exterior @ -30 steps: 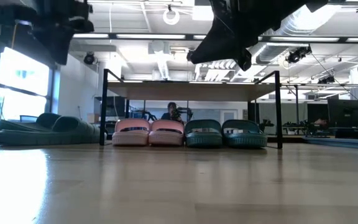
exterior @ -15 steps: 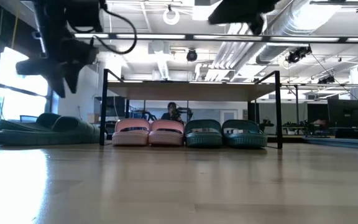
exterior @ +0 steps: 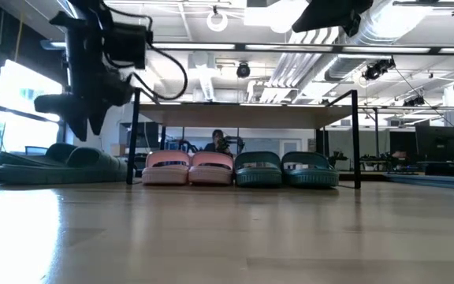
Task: Pick and place slides into the shelf
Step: Put the green slide on the shelf
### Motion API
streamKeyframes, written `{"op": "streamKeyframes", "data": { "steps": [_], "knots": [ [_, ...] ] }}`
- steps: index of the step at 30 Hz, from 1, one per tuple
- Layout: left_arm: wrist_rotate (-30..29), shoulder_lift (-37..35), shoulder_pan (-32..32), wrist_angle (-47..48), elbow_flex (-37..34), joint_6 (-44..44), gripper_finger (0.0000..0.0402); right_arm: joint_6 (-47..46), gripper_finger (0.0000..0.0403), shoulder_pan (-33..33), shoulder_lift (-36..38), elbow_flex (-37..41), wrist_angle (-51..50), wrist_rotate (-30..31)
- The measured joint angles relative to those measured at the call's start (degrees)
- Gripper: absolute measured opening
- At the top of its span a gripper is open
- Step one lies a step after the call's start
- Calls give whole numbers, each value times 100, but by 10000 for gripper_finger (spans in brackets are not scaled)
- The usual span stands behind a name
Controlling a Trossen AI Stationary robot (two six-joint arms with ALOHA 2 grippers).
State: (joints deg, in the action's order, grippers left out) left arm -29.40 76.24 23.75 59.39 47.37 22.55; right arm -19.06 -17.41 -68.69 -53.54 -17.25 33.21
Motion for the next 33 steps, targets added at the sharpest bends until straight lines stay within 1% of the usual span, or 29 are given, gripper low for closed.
{"op": "streamKeyframes", "data": {
  "steps": [6,10,14,17,18,20,22,24,28,31,33],
  "knots": [
    [47,282,217,25,-24,-72,195,-38,0,-76,0,0,-56,88],
    [161,228,250,169,-26,-281,195,-26,0,-76,0,0,-56,125],
    [140,87,251,276,-26,-348,195,9,0,-31,0,0,-95,129],
    [11,78,256,277,-26,-332,195,112,0,71,0,0,-120,164],
    [1,78,256,276,-26,-333,195,112,0,126,0,0,-135,290],
    [66,78,256,277,-26,-353,195,105,0,288,0,0,-128,554],
    [147,78,256,302,-26,-407,195,100,0,580,0,-6,-107,565],
    [156,78,256,327,-26,-489,195,24,0,1000,-4,-72,-144,205],
    [218,43,256,360,-26,-637,195,-188,0,2029,-6,-116,-152,-849],
    [323,-33,251,397,-31,-760,195,-136,0,2699,-7,-116,-175,-1564],
    [325,-136,251,403,-31,-784,195,-48,0,3060,-62,-116,-198,-1920]
  ]
}}
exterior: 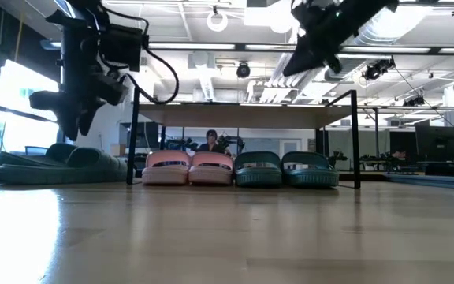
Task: Pick and place slides into the shelf
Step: Put the green slide on the shelf
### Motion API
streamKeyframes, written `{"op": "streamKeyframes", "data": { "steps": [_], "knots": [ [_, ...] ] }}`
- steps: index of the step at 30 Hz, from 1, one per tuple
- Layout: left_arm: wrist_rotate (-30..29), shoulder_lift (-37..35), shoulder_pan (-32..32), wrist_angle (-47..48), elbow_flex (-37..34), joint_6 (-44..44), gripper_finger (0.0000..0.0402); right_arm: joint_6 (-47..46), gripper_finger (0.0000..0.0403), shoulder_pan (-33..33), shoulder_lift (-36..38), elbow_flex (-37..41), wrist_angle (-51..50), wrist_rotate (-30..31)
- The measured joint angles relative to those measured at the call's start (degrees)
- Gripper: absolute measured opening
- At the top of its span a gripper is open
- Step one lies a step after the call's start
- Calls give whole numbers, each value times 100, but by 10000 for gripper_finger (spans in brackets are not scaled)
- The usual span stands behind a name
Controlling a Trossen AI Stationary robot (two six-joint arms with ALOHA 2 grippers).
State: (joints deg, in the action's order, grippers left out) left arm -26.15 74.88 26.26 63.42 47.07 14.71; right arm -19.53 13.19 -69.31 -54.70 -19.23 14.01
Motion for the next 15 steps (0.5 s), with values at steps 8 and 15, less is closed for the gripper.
{"op": "streamKeyframes", "data": {
  "steps": [8,15],
  "knots": [
    [-133,-506,4,-19,0,-181,195,621,0,692,-435,0,-132,-805],
    [-396,-665,4,-9,2,-154,195,963,0,849,-744,0,-117,-977]
  ]
}}
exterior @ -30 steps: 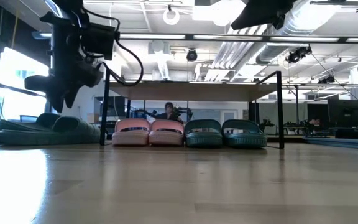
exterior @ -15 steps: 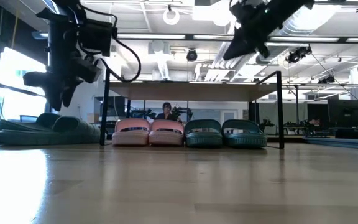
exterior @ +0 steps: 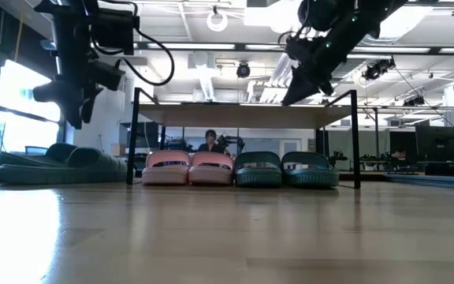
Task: Pick and place slides into the shelf
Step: Put the green slide on the shelf
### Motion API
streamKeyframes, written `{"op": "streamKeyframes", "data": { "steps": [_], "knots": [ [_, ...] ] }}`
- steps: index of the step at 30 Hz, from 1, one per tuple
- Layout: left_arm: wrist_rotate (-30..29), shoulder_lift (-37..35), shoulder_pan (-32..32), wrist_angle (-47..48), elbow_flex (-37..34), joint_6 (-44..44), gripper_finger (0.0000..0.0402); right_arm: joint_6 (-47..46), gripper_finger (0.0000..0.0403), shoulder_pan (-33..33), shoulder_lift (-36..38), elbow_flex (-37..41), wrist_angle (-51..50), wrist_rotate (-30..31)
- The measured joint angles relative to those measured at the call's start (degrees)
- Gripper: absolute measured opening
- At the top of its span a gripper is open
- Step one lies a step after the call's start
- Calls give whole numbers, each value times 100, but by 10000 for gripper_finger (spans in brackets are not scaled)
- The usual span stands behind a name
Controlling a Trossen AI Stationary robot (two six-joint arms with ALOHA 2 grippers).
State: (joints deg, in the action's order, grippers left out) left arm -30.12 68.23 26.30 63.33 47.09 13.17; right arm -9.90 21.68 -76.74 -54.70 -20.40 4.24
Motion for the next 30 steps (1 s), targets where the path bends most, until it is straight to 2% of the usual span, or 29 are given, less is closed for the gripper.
{"op": "streamKeyframes", "data": {
  "steps": [7,11,14,18,24,26,30],
  "knots": [
    [-376,0,0,-174,-2,166,195,163,0,10,-266,-5,24,-72],
    [188,0,0,-681,-2,284,195,282,0,10,-404,-28,89,-111],
    [328,0,-4,-834,-2,90,195,292,0,10,-414,-28,93,-108],
    [350,-4,74,-588,-2,-672,195,396,0,10,-403,-24,102,-106],
    [511,-101,456,-163,-4,-2330,195,455,0,10,-405,-20,82,-123],
    [346,-113,543,-165,-2,-2164,195,500,0,10,-405,-16,80,-123],
    [-149,-41,667,-176,-4,-1073,195,502,0,10,-407,-13,78,-134]
  ]
}}
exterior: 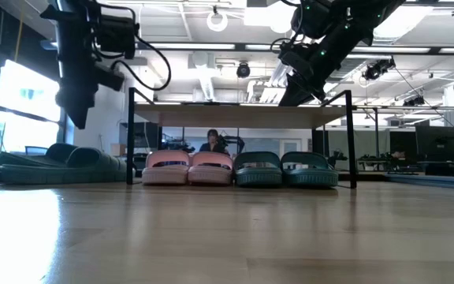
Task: Pick and place slides into the shelf
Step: Put the green slide on the shelf
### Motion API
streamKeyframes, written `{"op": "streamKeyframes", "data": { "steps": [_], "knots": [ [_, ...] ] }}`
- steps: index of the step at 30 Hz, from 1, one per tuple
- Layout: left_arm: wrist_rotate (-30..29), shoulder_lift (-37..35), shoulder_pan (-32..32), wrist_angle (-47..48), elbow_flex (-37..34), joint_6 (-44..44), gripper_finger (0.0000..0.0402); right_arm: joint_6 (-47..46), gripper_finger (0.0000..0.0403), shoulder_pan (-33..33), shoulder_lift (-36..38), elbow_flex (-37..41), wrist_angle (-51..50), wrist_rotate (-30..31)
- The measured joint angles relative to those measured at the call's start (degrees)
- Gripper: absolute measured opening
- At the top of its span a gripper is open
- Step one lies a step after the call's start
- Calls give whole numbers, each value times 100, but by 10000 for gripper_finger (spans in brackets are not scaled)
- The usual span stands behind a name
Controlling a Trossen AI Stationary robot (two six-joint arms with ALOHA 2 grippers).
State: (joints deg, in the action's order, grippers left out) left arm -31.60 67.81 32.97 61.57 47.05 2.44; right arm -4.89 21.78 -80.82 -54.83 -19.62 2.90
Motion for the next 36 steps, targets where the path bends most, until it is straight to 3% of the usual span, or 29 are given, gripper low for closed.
{"op": "streamKeyframes", "data": {
  "steps": [16,36],
  "knots": [
    [32,913,1450,-126,2,670,195,45,0,2,-7,7,-19,-147],
    [110,1156,1476,140,6,706,195,-63,0,2,-9,11,-18,-158]
  ]
}}
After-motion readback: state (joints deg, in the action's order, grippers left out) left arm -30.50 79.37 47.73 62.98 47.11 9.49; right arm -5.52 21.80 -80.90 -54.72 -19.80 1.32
